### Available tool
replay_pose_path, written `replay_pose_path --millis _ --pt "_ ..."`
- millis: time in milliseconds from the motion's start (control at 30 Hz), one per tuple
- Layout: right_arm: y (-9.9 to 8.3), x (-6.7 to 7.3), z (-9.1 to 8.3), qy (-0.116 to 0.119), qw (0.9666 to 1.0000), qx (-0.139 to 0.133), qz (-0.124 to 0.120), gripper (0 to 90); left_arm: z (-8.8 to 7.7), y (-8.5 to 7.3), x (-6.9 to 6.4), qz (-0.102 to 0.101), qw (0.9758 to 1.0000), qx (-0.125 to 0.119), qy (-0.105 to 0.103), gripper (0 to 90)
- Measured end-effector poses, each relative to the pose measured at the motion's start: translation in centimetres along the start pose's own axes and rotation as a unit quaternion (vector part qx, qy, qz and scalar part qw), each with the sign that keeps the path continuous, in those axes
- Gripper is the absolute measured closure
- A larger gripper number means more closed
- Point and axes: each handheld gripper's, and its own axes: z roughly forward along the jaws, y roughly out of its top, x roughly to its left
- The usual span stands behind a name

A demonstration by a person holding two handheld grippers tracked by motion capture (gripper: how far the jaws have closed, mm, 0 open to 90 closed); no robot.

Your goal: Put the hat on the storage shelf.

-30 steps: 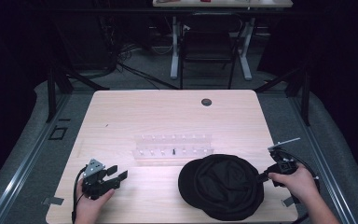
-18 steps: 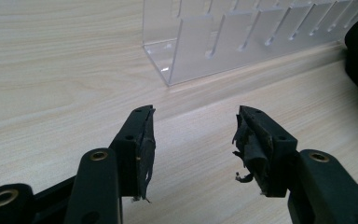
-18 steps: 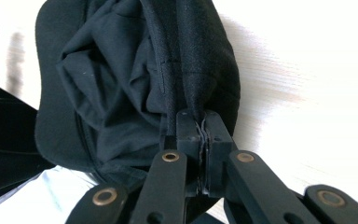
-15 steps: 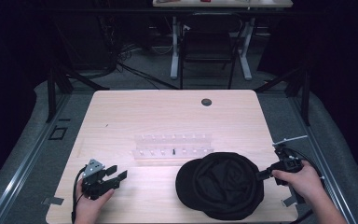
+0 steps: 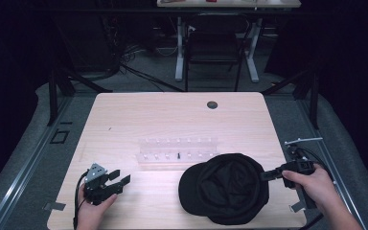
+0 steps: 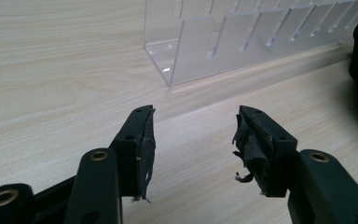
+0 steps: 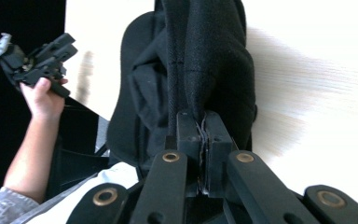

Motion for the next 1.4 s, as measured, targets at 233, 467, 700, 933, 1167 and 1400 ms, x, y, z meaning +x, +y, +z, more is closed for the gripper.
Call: replay_pose_path --millis 233,467,700,933,1167,1400 --pt "0.0 1.4 -0.5 0.042 0.9989 -0.018 -0.002 88.3 0.0 0.0 0.0 0.000 1.0000 0.000 0.000 47.2" --pt "0.2 3.0 -0.9 0.069 0.9971 -0.028 -0.013 88.4 -0.1 0.0 0.0 -0.001 1.0000 -0.001 -0.001 47.1" --pt "0.4 4.0 -1.1 0.082 0.9958 -0.038 -0.012 88.4 -0.1 0.0 0.1 -0.002 1.0000 -0.001 0.000 47.1" --pt "0.4 4.4 -1.7 0.087 0.9950 -0.040 -0.026 88.5 -0.1 0.0 0.1 -0.002 1.0000 0.000 0.000 47.2" --pt "0.3 4.8 -2.5 0.102 0.9927 -0.058 -0.029 88.5 0.0 0.0 0.1 -0.002 1.0000 0.000 -0.001 47.2" --pt "0.4 5.5 -3.5 0.116 0.9898 -0.074 -0.035 88.5 0.0 0.0 0.1 -0.004 1.0000 0.000 -0.001 46.5"
